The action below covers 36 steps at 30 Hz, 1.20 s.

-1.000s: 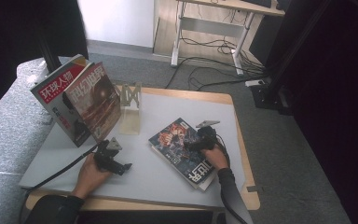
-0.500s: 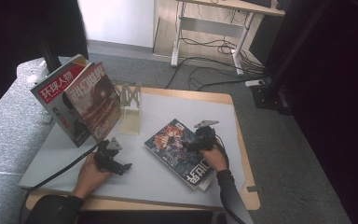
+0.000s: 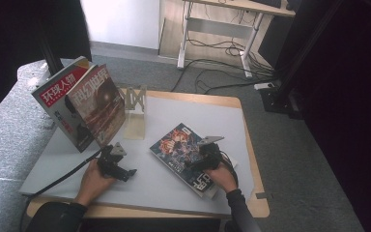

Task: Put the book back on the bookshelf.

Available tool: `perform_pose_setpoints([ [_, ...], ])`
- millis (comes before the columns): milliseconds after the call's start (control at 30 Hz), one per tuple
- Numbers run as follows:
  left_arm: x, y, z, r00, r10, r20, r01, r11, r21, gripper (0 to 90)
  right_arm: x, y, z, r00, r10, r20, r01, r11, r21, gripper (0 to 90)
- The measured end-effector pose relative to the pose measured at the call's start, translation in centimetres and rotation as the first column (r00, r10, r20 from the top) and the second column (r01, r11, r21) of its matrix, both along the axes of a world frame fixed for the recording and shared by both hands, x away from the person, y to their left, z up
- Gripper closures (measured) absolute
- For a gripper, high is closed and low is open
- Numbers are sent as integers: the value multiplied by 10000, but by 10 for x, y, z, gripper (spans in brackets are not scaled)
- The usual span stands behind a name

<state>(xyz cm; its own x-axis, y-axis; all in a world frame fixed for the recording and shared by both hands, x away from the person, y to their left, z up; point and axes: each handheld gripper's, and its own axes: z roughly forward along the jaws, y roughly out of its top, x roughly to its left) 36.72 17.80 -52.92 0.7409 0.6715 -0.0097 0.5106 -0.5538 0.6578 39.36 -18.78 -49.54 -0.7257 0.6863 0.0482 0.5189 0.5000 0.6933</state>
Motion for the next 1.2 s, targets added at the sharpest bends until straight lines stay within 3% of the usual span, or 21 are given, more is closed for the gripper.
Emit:
perform_pose_setpoints([
  [267, 0, 0, 0, 10000, 1, 0, -1, 10000, -1, 0, -28, 9, -2, 9997, 254, -16, -255, 9991, -326, 1],
  [567, 0, 0, 0, 10000, 4, 3, -4, 10000, -5, 0, -46, 15, -7, 10000, -10, -48, 6, 9963, -854, 0],
  [733, 0, 0, 0, 10000, 7, 4, -7, 10000, -10, 0, -51, 14, -9, 9998, -91, 188, 113, 9923, -1234, 6],
  [800, 0, 0, 0, 10000, 5, 3, -5, 10000, -8, 0, -51, 11, -9, 9999, -135, 108, 145, 9947, -1019, 6],
  [1200, 0, 0, 0, 10000, 9, 5, -9, 10000, -10, 0, -52, -3, -10, 9992, -359, 171, 375, 9934, -1081, 7],
])
